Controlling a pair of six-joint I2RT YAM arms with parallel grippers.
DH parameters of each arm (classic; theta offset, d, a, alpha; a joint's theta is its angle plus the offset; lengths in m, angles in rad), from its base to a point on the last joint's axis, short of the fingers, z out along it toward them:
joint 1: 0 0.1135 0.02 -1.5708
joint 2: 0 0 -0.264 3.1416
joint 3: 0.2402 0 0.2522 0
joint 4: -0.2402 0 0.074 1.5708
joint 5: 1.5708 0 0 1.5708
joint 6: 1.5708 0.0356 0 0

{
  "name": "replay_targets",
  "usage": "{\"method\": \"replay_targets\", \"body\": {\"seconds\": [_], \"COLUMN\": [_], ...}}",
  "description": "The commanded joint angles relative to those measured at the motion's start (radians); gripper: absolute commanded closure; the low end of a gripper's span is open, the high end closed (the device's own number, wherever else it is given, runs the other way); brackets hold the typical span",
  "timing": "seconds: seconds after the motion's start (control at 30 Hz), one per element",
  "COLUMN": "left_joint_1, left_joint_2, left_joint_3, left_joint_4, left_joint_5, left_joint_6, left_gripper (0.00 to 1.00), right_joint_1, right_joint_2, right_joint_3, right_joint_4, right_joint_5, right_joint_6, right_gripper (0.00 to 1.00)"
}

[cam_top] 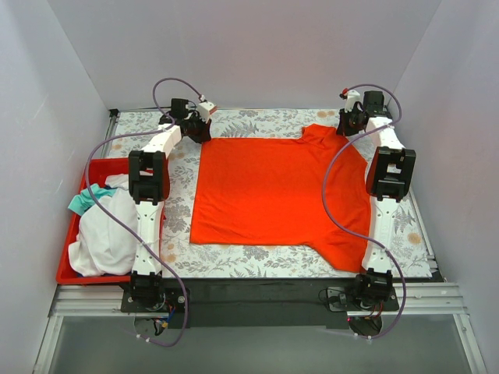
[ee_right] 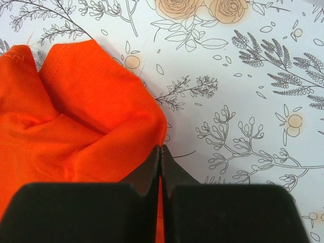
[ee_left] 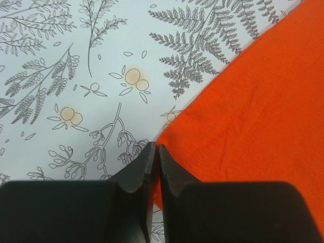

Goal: Fold and stack the t-shirts
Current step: Fold the tshirt

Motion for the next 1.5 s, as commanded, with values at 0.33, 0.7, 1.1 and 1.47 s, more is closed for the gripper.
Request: {"method": "replay_targets", "body": {"seconds": [0.33,0.7,1.1,1.47], "left_joint_1": [0.038,0.056,0.069,0.078], "left_joint_2": [-0.198,-0.362,-0.510,-0.616], "left_joint_3": [-0.156,-0.365,-0.581,-0.724], "left_joint_4": [0.161,0.236,0.265,0.256], "left_joint_5": [0.129,0.176,0.202,0.197], "left_joint_6": [-0.024,0.048,0.157,0.245], "left_gripper": [1.00,1.00,1.00,1.00], "right_joint_1": [-0.019,-0.054,-0.087,-0.106], "right_joint_2": [-0.197,-0.335,-0.463,-0.562], "right_joint_3": [-0.088,-0.230,-0.366,-0.518], "right_joint_4": [0.043,0.032,-0.023,-0.074], "right_joint_5": [-0.071,-0.107,-0.157,-0.156], "right_joint_6": [0.001,-0.053,-0.109,-0.189], "right_gripper": [0.99,0.99,0.99,0.99]}}
